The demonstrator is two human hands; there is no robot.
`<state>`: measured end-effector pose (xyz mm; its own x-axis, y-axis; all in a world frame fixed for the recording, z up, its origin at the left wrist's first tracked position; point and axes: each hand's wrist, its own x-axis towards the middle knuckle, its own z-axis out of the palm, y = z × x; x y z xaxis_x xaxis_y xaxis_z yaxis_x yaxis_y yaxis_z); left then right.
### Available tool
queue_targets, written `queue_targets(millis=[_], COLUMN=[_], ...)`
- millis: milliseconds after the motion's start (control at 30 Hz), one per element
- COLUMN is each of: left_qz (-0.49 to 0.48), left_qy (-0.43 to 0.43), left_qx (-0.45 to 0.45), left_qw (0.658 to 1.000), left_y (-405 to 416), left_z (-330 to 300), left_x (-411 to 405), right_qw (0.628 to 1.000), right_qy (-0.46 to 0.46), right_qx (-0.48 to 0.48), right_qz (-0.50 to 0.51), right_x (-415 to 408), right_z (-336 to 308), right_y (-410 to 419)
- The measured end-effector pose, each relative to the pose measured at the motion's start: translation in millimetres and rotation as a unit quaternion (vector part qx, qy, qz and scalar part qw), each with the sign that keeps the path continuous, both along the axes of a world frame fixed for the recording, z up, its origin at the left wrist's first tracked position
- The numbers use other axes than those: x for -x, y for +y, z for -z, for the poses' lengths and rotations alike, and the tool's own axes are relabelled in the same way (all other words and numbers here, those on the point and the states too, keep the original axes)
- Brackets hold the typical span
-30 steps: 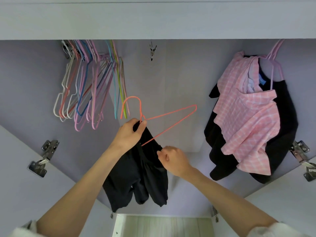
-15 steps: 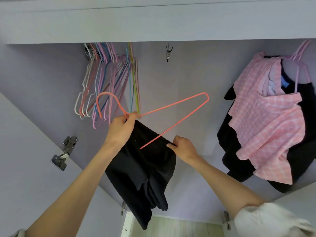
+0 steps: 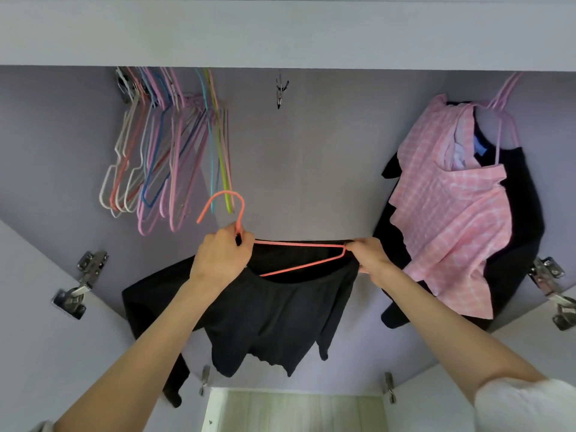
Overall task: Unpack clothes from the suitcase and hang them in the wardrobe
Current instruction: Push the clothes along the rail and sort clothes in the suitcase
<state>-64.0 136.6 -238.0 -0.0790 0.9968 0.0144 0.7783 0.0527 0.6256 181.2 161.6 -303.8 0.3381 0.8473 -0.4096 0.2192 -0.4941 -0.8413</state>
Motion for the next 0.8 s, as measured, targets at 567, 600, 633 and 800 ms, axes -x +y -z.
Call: queue_targets(millis=[567,600,633,800], left_qz=[0.079,0.074,0.071,0.106], left_qy=[-0.032,-0.042,-0.051,-0.074], left_qx=[0.028,0.023,0.015,-0.011], left_qw=[0.996,0.996,0.996,0.991], left_y=[11.2,13.1,15.0,18.6], left_z=[8.3,5.8,3.7,-5.7], left_x=[-42.2,-39.9,-37.0,-33.1], right_qw=[0.987,0.984,0.980,0.922], right_qy=[0.063,0.067,0.070,-0.179], right_qx=[-0.070,-0.065,-0.049,-0.017], right_qz=[-0.132,-0.151,-0.182,-0.342], right_x=[61.9,57.4,51.0,29.3], right_z=[-76.0,-79.7,-80.4,-83.5], right_y=[-22.0,-22.7,-23.3,-27.6])
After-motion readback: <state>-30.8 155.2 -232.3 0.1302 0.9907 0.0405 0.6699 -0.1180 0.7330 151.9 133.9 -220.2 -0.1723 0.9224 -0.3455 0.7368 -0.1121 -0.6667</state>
